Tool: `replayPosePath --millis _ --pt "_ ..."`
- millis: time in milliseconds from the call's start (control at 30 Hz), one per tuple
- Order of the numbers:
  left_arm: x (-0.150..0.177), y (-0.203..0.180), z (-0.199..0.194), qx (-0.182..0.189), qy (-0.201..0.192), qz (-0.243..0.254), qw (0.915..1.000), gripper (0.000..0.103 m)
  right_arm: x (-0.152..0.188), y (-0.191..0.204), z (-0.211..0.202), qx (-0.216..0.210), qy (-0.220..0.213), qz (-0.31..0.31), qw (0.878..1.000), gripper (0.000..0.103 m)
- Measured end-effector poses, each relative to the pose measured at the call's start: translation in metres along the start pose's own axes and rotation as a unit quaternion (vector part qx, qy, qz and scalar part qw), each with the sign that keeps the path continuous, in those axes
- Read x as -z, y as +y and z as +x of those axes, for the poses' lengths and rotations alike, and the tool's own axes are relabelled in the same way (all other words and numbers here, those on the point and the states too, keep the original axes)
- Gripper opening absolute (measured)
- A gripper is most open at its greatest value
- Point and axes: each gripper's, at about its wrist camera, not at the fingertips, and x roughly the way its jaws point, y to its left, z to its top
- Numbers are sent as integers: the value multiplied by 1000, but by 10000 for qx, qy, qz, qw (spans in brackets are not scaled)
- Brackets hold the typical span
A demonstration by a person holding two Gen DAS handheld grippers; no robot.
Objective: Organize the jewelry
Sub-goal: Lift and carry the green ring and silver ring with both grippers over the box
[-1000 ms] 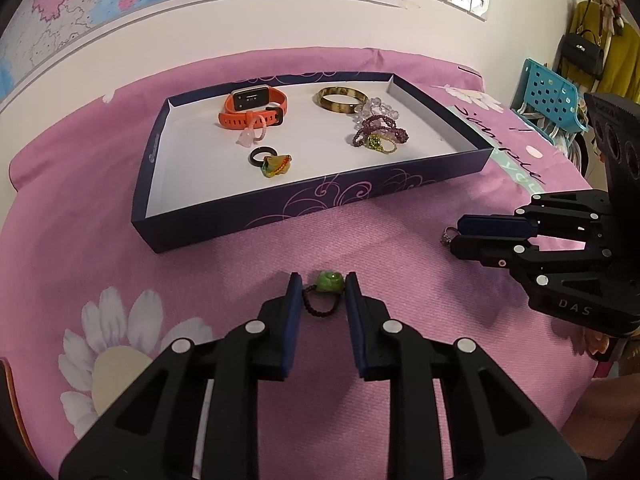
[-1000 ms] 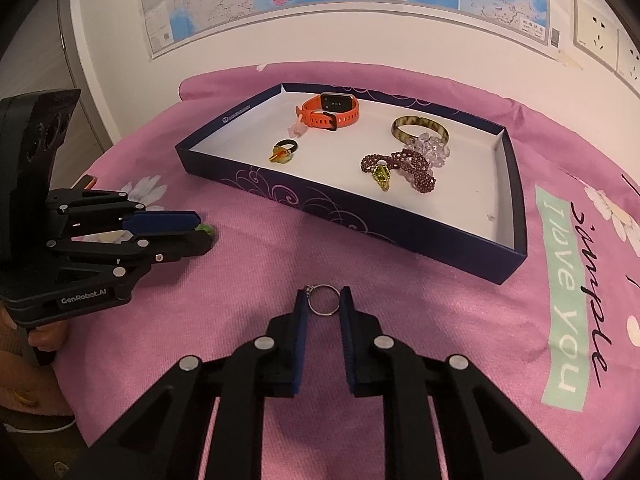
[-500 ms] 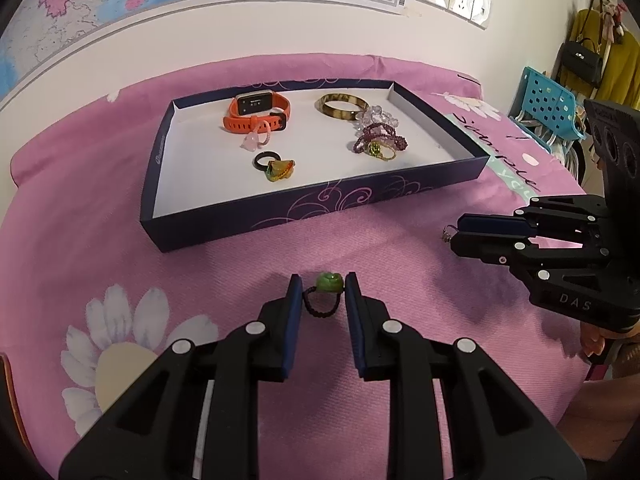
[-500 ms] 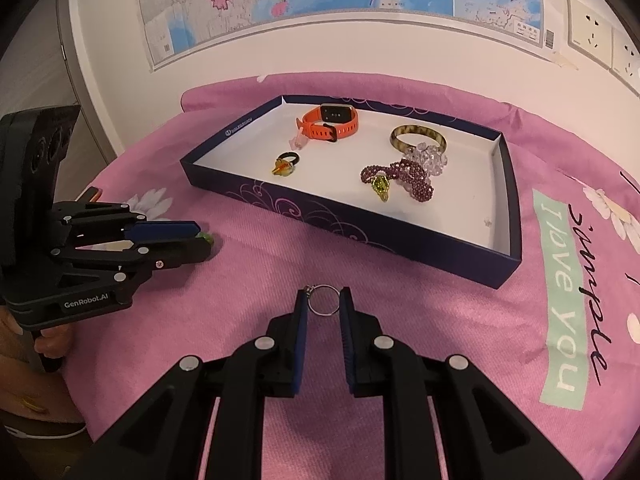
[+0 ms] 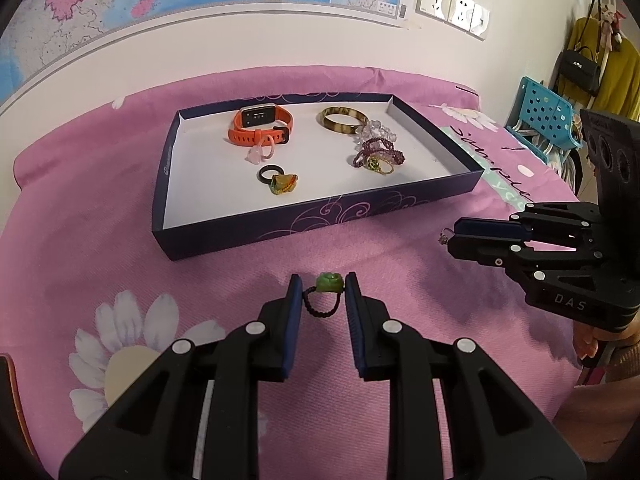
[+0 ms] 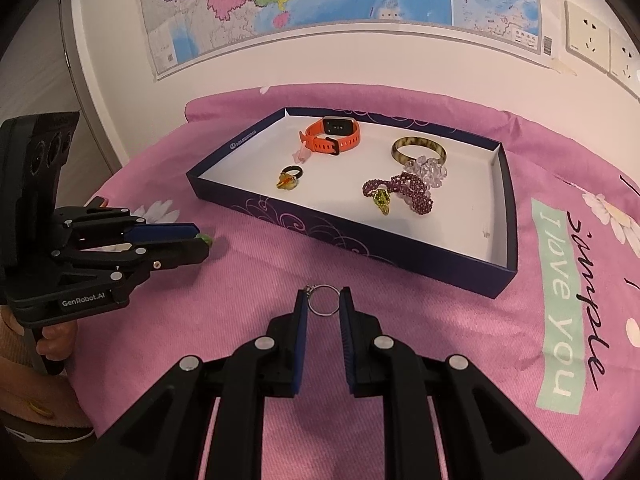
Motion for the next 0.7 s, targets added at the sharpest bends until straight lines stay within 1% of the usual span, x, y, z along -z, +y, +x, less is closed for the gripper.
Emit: replayPosePath --millis 300,700 --pt "-6 1 -7 22 -112 -20 9999 22 -3 -1 -5 -25 -127 28 9999 14" --pt "-18 1 -12 14 -284 24 9996 22 -16 0 -13 -23 -340 -65 9994 14"
